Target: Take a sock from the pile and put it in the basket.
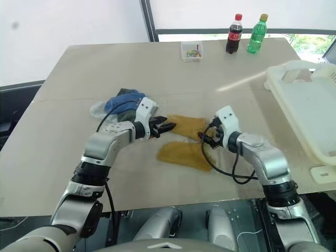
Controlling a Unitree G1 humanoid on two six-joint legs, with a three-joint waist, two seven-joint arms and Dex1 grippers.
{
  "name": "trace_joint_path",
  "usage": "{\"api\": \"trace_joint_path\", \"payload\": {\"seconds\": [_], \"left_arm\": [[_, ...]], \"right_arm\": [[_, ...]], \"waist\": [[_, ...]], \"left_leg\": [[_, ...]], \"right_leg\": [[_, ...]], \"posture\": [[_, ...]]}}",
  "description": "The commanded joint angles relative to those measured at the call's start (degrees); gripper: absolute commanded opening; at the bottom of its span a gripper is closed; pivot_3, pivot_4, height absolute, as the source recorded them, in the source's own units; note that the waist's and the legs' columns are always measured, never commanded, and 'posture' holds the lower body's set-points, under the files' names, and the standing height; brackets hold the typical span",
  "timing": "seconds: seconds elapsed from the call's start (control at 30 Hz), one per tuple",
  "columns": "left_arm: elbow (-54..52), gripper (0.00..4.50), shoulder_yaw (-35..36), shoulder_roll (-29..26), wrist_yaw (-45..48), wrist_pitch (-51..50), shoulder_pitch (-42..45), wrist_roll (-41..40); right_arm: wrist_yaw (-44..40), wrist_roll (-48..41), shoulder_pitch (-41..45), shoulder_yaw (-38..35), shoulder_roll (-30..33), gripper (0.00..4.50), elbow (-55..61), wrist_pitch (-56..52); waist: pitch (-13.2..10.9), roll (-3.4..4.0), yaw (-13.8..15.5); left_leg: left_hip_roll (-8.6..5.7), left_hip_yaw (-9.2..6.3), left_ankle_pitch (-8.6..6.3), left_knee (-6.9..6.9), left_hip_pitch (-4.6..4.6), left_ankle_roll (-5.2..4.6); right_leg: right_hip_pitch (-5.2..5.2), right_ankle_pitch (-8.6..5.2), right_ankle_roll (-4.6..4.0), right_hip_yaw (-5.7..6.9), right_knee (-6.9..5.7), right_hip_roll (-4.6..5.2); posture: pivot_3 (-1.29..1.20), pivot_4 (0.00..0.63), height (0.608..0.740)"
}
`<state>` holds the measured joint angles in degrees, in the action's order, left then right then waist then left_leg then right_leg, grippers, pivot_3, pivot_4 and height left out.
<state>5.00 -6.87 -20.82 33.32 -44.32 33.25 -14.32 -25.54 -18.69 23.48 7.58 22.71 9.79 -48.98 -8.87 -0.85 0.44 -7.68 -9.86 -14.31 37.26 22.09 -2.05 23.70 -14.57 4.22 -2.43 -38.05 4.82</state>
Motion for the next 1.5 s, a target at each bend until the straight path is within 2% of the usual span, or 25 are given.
{"api": "trace_joint_path", "payload": {"seconds": [0.03,0.07,0.17,0.2,0.37,0.57,0.77,1.07,1.17,1.47,1.5], "left_arm": [[3.1,2.3,-0.7,0.9,-0.1,1.7,0.5,1.2],[3.4,2.06,-0.7,1.1,-0.1,1.9,0.6,1.3],[3.4,0.57,0.6,1.9,1.2,2.1,0.9,-0.3],[2.8,0.16,1.4,2.2,1.7,2.1,0.9,-1.4],[-5.7,0.06,7.3,2.2,4.9,-3.7,-0.3,-10.6],[-20.4,0.06,13.7,-6.1,9.5,-19.4,-4.8,-24.7],[-29.0,0.06,14.8,-12.9,10.6,-25.0,-12.6,-30.7],[-31.2,0.06,9.3,-16.4,8.5,-21.5,-17.1,-27.4],[-30.0,0.06,6.2,-17.3,7.8,-18.1,-17.5,-23.8],[-25.3,0.06,3.5,-14.4,5.3,-14.1,-15.3,-19.8],[-25.1,0.55,3.4,-14.2,5.6,-14.1,-15.2,-20.2]], "right_arm": [[-0.5,3.6,0.7,3.0,0.6,2.35,-2.6,3.0],[-0.8,4.3,0.5,3.3,0.8,1.81,-3.0,3.6],[-1.3,4.6,0.2,2.1,1.1,0.32,-2.4,5.0],[-1.6,4.7,0.2,1.8,1.5,0.0,-2.0,5.5],[-3.4,1.3,0.5,-2.3,3.0,0.0,3.7,3.3],[-8.4,-11.6,-3.3,-8.6,8.0,0.0,21.3,-9.7],[-8.3,-17.2,-10.3,-9.9,12.5,0.0,31.6,-15.2],[-4.0,-16.5,-13.2,-6.8,13.0,0.0,33.5,-16.0],[-3.4,-15.2,-14.4,-4.9,13.3,0.0,32.8,-14.6],[-2.1,-5.1,-18.1,3.0,14.0,0.0,25.5,-4.6],[-2.6,-4.5,-18.3,3.4,14.3,0.0,25.2,-3.6]], "waist": [[0.1,0.01,0.0],[0.1,0.02,0.0],[0.1,0.02,0.0],[0.1,0.02,0.0],[0.1,0.01,-0.2],[0.1,0.02,-1.6],[0.1,0.03,-1.1],[0.1,0.03,-0.6],[0.1,0.03,-0.5],[0.1,0.02,0.2],[0.1,0.02,0.2]], "left_leg": [[0.0,0.0,0.0,0.02,-0.03,0.0],[0.0,0.0,0.0,0.02,-0.06,0.0],[0.0,-0.02,0.0,0.02,-0.11,0.0],[0.0,-0.02,0.0,0.02,-0.1,0.0],[0.0,-0.03,0.0,0.04,0.07,0.0],[0.01,-0.09,0.0,0.1,0.69,0.0],[0.02,-0.08,0.0,0.1,0.61,-0.01],[0.02,-0.05,0.0,0.1,0.53,0.0],[0.02,-0.04,0.0,0.09,0.53,0.0],[0.02,-0.03,0.0,0.09,0.53,0.0],[0.02,-0.03,0.0,0.09,0.53,0.0]], "right_leg": [[-0.05,0.01,-0.01,0.01,0.0,0.0],[-0.08,0.01,-0.01,0.01,0.0,0.0],[-0.12,0.01,-0.01,0.03,-0.02,-0.01],[-0.12,0.01,-0.01,0.03,-0.02,-0.01],[0.06,0.01,-0.01,0.04,-0.01,0.0],[0.62,0.02,-0.02,0.02,-0.04,-0.01],[0.56,0.05,-0.06,0.02,-0.05,-0.02],[0.47,0.2,-0.04,0.03,-0.02,-0.02],[0.48,0.2,-0.05,0.01,0.0,-0.02],[0.46,0.2,-0.05,0.02,0.02,-0.02],[0.46,0.2,-0.05,0.02,0.02,-0.02]], "posture": [[0.0,0.15,0.74],[0.0,0.15,0.74],[0.0,0.15,0.74],[0.0,0.15,0.74],[0.0,0.15,0.74],[0.0,0.15,0.74],[0.0,0.15,0.74],[0.0,0.15,0.74],[0.0,0.15,0.74],[0.0,0.15,0.74],[0.0,0.15,0.74]]}}
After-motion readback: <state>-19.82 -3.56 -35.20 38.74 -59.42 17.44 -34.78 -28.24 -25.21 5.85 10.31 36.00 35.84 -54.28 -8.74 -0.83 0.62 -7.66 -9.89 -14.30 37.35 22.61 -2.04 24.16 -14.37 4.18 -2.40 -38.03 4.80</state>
